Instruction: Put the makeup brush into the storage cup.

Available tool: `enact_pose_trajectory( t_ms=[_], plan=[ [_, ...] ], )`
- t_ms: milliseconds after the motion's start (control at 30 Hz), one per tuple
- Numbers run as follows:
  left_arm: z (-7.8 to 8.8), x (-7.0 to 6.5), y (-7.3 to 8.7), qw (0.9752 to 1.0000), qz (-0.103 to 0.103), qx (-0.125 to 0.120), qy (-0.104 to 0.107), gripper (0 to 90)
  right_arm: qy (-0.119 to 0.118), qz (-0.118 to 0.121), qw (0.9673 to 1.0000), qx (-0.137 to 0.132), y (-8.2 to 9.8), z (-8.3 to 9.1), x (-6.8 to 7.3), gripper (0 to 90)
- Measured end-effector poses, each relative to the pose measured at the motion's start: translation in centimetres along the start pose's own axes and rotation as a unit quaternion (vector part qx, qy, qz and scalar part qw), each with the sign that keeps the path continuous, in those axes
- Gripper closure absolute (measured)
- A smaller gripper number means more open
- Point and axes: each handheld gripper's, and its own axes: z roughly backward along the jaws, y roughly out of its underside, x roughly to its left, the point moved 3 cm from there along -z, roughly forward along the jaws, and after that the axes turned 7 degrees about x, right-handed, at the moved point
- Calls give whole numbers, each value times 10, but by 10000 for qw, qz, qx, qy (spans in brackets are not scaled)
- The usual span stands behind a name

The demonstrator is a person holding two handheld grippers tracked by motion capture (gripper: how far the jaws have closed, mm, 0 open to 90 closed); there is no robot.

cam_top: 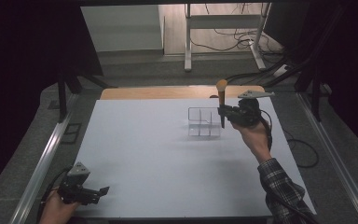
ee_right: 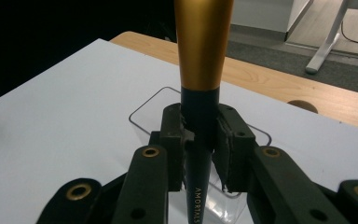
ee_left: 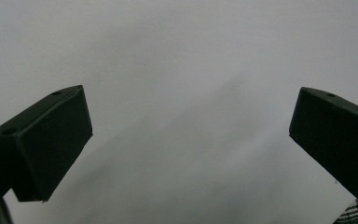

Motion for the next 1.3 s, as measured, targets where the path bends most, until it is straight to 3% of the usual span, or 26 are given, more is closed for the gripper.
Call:
enact_pose_trajectory(
  t_ms=[1300],
  plan=[
    [-1,0,0,10000,-14,-3,56,0,356,-125,9991,-179,-20,-30,-26,740]
  ],
)
